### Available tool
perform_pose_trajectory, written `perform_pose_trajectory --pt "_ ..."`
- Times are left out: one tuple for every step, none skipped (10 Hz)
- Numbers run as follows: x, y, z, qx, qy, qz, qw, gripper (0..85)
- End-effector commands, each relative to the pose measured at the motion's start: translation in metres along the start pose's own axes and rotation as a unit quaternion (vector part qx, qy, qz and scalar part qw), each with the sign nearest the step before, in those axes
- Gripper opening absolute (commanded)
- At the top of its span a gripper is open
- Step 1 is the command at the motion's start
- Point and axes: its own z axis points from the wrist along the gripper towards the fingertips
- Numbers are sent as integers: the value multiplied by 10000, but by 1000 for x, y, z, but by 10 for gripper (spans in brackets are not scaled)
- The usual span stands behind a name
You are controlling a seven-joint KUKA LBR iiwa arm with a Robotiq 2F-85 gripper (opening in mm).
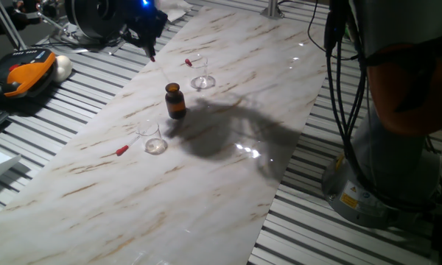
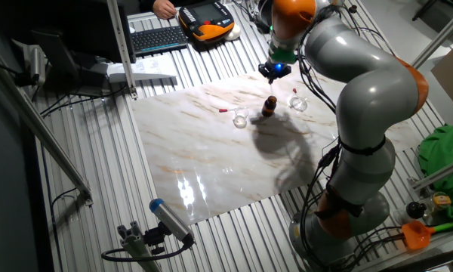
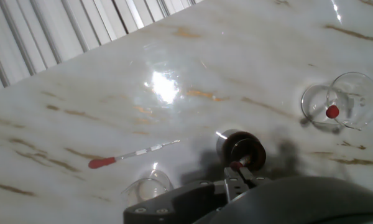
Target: Transfer liquid using a dropper
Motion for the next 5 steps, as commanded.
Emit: perform_pose_trajectory --pt "1 -1 3 -22 -21 -5 10000 0" --pt "2 -2 6 -29 -59 -20 10000 0" --pt "3 -2 10 -18 -96 -36 9999 0" --pt "4 -3 14 -22 -127 -52 9999 0" --pt "5 -4 17 -37 -146 -67 9999 0"
